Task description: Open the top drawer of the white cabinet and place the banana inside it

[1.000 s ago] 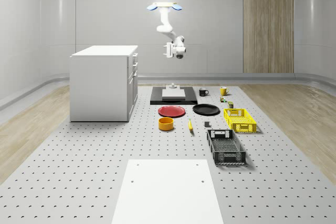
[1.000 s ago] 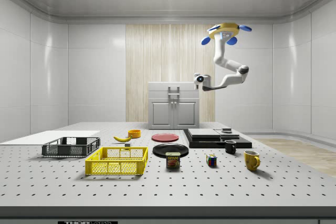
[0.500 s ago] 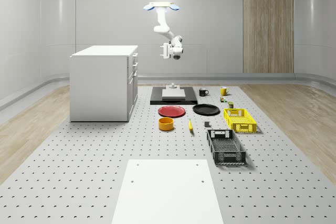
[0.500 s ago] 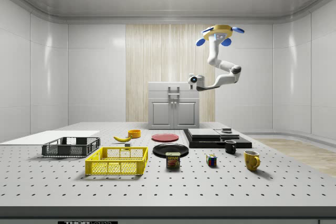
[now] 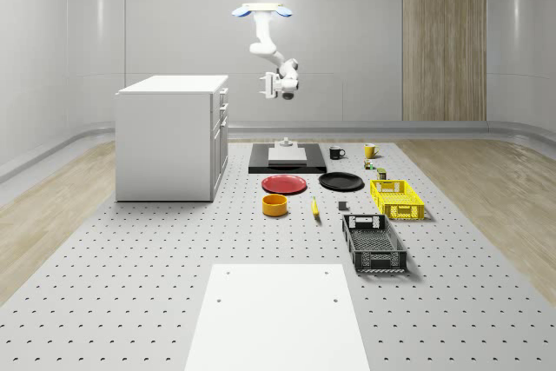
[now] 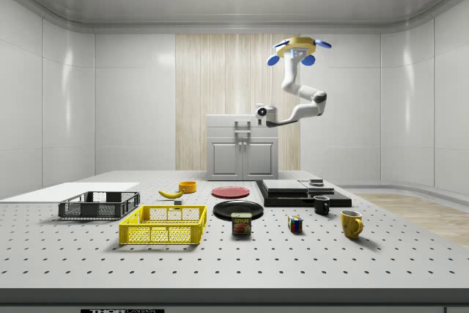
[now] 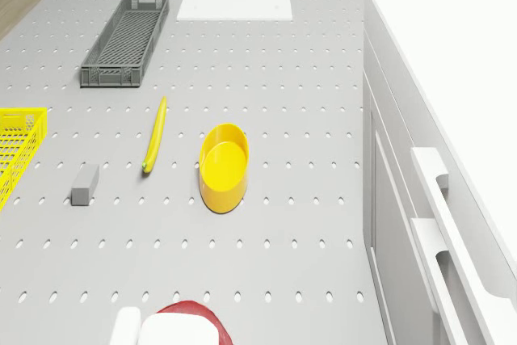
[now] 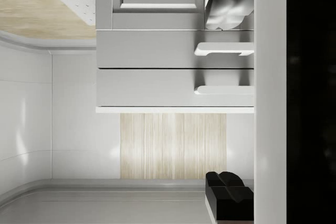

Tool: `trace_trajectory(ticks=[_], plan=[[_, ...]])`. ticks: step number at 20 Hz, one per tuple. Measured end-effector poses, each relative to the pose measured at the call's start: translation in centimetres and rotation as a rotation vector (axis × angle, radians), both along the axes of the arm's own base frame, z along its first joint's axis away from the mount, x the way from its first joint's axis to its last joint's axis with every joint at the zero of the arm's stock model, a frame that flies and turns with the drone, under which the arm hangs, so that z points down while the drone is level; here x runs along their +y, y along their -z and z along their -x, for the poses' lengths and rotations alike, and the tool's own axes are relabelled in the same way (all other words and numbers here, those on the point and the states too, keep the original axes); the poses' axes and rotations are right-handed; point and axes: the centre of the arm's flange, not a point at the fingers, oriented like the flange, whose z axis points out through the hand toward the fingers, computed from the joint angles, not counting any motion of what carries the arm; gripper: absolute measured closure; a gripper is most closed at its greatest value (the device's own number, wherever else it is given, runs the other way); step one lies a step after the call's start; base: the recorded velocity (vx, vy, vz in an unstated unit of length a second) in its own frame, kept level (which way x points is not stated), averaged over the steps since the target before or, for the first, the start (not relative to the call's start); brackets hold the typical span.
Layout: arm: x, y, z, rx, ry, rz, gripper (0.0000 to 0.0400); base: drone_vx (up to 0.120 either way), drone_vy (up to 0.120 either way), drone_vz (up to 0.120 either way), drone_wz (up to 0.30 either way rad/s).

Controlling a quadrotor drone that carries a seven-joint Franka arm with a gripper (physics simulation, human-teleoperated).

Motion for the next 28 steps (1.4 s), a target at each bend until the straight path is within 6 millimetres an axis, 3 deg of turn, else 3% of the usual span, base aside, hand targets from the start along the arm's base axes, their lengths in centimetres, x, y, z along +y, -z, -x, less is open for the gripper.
trace_trajectory(ticks=[10,15,18,28], plan=[[0.0,0.0,0.0,0.0,0.0,0.0,0.0,0.12,-0.02,0.0,0.0],[0.0,0.0,0.0,0.0,0.0,0.0,0.0,0.12,-0.12,0.0,0.0],[0.2,0.0,0.0,0.0,0.0,0.0,0.0,0.04,0.0,0.0,0.0],[4.1,0.0,0.0,0.0,0.0,0.0,0.0,0.0,0.0,0.0,0.0]])
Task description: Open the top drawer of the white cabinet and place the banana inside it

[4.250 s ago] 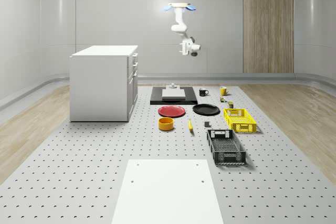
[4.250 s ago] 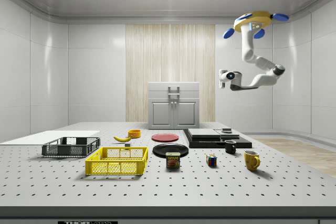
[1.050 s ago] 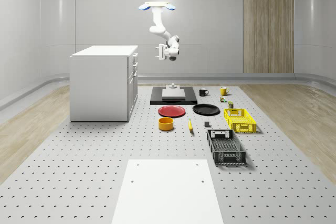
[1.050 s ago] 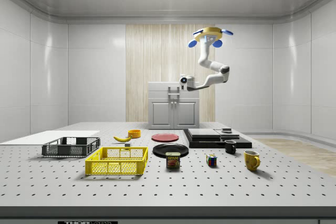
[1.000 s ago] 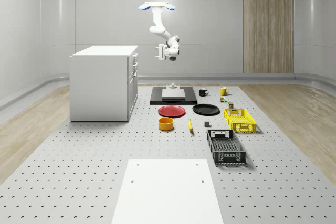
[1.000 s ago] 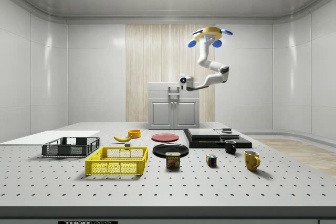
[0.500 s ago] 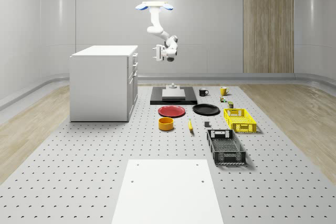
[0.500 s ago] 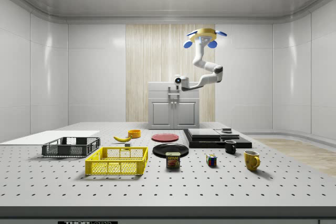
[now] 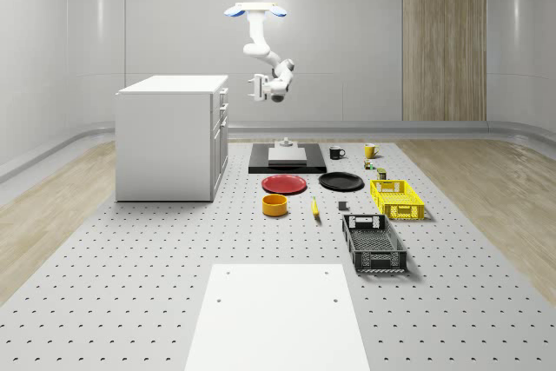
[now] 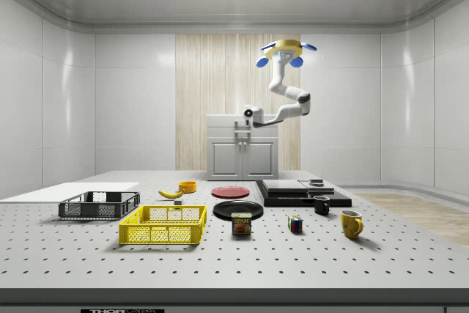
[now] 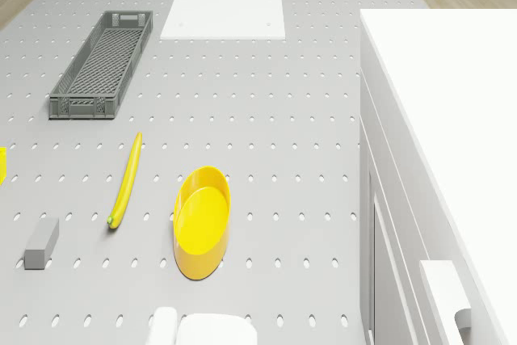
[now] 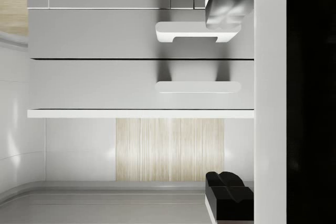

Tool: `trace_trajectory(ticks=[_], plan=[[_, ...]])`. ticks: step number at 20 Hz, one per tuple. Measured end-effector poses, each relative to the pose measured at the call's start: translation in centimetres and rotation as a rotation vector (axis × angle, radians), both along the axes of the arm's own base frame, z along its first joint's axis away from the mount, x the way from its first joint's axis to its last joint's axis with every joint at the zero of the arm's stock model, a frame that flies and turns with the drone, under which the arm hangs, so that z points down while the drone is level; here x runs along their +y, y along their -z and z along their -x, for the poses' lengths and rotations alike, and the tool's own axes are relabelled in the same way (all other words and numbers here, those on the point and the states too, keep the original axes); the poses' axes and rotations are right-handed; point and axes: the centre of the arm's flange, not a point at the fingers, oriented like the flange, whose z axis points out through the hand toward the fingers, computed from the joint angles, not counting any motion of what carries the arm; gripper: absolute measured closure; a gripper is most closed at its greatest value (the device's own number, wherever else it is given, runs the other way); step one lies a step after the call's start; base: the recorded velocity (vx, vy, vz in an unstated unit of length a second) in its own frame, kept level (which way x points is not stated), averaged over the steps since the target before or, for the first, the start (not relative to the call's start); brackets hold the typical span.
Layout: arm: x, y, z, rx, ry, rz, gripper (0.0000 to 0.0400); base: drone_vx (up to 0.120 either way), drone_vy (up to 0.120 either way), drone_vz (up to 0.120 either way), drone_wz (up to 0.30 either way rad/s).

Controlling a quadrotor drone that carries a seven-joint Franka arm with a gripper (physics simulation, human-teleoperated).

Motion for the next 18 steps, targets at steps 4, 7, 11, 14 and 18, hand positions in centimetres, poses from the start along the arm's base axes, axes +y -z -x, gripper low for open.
trace_trajectory(ticks=[4,7,11,14,18], plan=[[2.1,0.0,0.0,0.0,0.0,0.0,0.0,0.0,0.0,0.0,0.0],[3.7,0.0,0.0,0.0,0.0,0.0,0.0,0.0,0.0,0.0,0.0],[5.9,-0.2,0.0,0.0,0.0,0.0,0.0,0.0,0.0,0.0,0.0],[6.9,-1.0,0.0,0.0,0.0,0.0,0.0,0.0,0.0,0.0,0.0],[8.1,-2.0,0.0,0.0,0.0,-0.001,0.0,0.0,0.0,0.0,0.0]])
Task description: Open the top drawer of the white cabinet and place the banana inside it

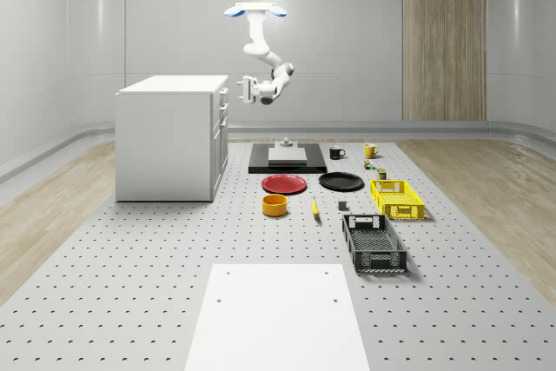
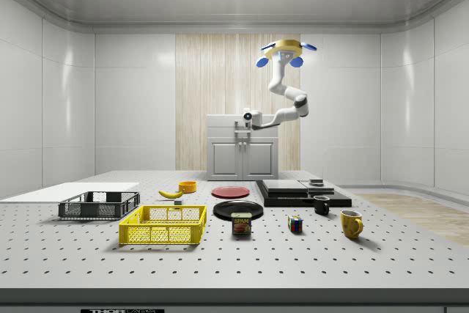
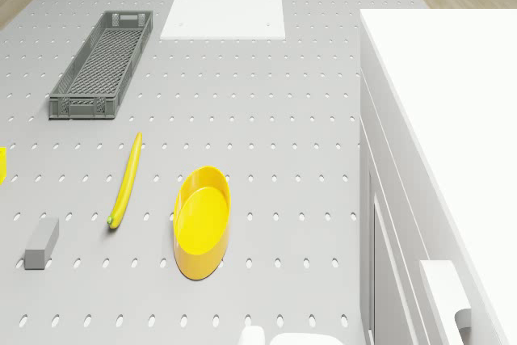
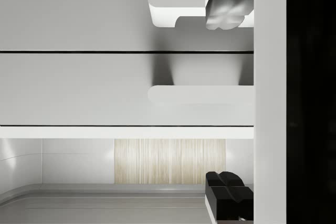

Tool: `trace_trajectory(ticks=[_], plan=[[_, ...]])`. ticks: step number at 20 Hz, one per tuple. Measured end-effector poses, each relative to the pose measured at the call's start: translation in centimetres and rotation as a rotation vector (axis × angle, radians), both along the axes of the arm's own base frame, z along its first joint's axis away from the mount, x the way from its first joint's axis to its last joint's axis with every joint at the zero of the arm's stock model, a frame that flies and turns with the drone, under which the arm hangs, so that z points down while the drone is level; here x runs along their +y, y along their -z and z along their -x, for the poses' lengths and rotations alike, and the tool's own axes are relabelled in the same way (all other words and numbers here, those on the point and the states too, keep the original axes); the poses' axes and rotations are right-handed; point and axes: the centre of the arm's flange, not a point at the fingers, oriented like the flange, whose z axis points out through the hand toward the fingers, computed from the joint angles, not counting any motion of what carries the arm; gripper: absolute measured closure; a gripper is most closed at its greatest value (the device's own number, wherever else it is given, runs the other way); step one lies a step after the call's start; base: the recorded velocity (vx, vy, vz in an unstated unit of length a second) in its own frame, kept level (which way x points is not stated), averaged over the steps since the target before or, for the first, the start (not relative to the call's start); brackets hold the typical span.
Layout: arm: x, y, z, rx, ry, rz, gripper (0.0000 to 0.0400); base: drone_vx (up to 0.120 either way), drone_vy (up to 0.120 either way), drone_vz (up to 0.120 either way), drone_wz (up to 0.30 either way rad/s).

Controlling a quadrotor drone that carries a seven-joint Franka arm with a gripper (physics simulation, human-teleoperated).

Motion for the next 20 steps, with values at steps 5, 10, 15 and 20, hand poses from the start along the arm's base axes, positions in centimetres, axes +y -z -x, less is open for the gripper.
trace_trajectory(ticks=[5,10,15,20], plan=[[2.0,-0.5,0.0,0.0,0.0,0.0,0.0,0.0,0.0,0.0,0.0],[4.1,-0.7,0.0,0.0,0.0,0.0,0.0,0.0,0.0,0.0,0.0],[6.3,-0.8,-0.1,0.0,0.0,-0.001,0.0,0.0,0.0,0.0,0.0],[7.4,-0.8,-1.5,0.0,0.0,-0.001,0.0,0.0,0.0,0.0,0.0]])
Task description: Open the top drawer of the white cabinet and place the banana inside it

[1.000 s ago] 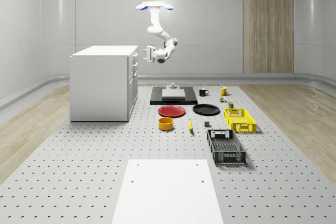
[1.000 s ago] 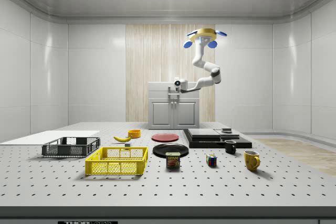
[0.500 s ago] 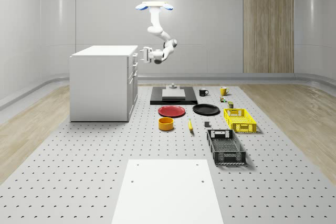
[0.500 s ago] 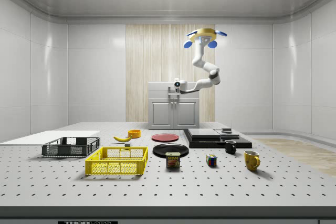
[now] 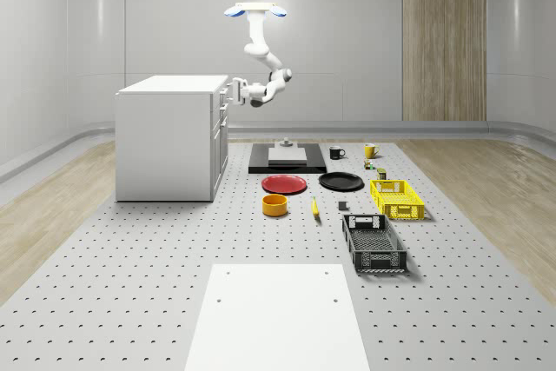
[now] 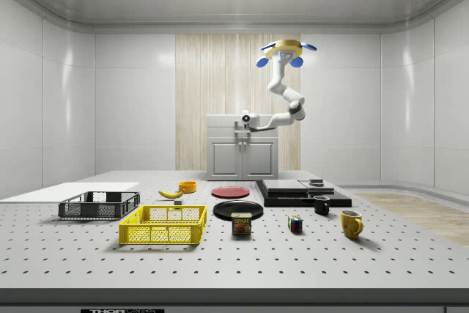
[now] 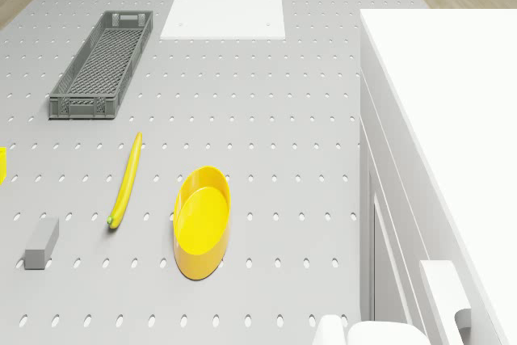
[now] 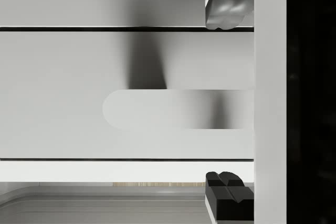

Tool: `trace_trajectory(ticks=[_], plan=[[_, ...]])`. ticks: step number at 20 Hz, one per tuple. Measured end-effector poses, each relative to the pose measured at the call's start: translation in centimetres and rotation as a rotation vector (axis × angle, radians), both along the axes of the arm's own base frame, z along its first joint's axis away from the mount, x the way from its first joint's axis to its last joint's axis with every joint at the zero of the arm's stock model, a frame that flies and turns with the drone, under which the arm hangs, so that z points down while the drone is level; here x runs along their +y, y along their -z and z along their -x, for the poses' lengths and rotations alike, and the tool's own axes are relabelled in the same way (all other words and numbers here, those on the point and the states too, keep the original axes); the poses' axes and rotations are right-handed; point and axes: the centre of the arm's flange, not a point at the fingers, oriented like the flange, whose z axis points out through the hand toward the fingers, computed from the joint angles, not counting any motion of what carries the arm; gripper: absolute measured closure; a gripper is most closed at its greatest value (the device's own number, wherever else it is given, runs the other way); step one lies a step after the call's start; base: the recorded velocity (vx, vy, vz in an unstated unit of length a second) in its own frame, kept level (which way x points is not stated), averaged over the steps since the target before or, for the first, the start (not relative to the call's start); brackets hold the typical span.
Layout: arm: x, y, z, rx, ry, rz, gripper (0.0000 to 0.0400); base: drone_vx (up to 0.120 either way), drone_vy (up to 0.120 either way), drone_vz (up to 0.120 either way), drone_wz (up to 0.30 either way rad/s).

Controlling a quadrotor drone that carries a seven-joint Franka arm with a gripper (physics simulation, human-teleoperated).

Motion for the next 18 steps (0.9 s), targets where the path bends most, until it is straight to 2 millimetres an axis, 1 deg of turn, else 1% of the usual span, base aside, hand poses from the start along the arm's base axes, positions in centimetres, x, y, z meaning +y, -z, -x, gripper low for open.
trace_trajectory(ticks=[5,9,14,15,16,17,18], plan=[[0.8,0.0,-1.1,0.0,0.0,0.0,0.0,0.0,0.0,0.0,0.0],[1.7,0.0,-1.4,0.0,0.0,0.0,0.0,0.0,0.0,0.0,0.0],[2.1,0.0,-1.6,0.0,0.0,0.0,0.0,0.0,0.0,0.0,0.0],[2.2,0.0,-1.6,0.0,0.0,0.0,0.0023,0.0,0.0,0.0,0.0],[2.2,0.0,-1.6,0.0,0.0,0.0,0.0083,0.0,0.0,0.0,0.0],[2.3,0.0,-1.6,0.0,0.0,0.0,0.013,0.0,0.0,0.0,0.0],[2.3,0.0,-1.6,0.0,0.0,0.0,0.0167,0.0,0.0,0.0,0.0]])
